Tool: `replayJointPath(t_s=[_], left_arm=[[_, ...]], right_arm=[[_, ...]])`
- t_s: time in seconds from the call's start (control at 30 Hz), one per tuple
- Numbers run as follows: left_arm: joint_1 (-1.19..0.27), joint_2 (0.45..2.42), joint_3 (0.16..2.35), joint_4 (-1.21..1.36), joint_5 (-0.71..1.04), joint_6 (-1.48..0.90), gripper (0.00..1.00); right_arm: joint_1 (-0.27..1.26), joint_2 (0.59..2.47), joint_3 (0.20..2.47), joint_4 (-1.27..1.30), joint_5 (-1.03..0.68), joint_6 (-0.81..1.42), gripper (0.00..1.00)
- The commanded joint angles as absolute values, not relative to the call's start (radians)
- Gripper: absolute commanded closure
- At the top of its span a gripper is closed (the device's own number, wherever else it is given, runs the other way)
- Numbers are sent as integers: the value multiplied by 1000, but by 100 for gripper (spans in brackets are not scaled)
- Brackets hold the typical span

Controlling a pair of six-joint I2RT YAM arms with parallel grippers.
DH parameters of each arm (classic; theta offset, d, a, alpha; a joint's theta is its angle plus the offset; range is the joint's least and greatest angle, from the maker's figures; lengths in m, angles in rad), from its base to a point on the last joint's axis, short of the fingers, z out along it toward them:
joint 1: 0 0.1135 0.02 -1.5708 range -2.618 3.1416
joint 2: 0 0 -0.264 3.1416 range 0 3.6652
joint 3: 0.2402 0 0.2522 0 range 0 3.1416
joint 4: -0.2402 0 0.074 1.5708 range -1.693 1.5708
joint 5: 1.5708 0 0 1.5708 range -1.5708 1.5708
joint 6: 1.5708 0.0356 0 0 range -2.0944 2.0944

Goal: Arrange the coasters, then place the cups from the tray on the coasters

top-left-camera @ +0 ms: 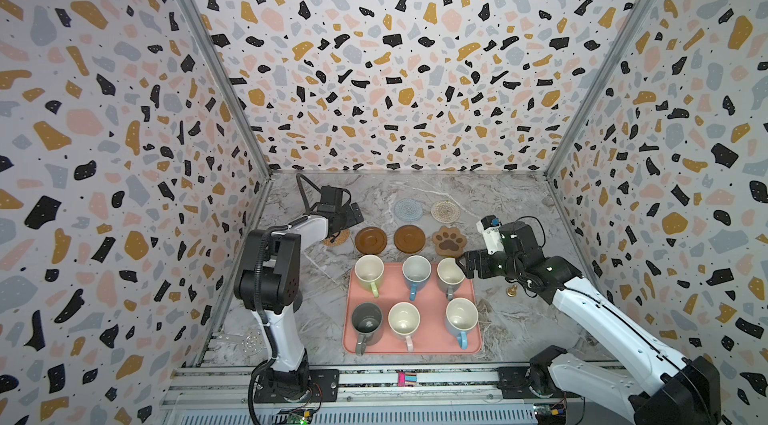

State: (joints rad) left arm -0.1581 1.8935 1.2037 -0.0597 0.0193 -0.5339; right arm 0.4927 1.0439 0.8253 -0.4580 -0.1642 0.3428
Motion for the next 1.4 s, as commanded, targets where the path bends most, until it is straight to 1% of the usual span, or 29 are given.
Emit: replayJointPath(t_s=[0.0, 0.13, 0.3, 0.47, 0.57, 0.97, 1.17, 1.37], left_arm=[[-153, 1869, 1234, -95, 25, -501, 0], [-155, 1850, 1215, -83, 63, -514, 0], [-155, 1841, 1123, 17, 138, -588, 0], [-153, 1868, 1103, 17, 108, -585, 0], [-153, 1897, 1119, -26, 57, -559, 0], [-135, 1973, 1170, -59, 13, -542, 0], [-130, 1981, 1213, -74, 39, -532, 0], [-130, 1895, 1312, -158, 103, -474, 0]], right_arm=[[498, 1029, 847, -476, -155, 352, 1], [499, 1044, 855, -476, -158, 351, 1], [505, 1059, 857, -460, -160, 363, 1], [511, 1067, 854, -451, -155, 382, 1], [518, 1068, 854, -455, -152, 384, 1], [522, 1071, 853, -468, -118, 400, 1], [523, 1084, 871, -465, -109, 397, 1], [521, 1095, 922, -464, -76, 394, 1]])
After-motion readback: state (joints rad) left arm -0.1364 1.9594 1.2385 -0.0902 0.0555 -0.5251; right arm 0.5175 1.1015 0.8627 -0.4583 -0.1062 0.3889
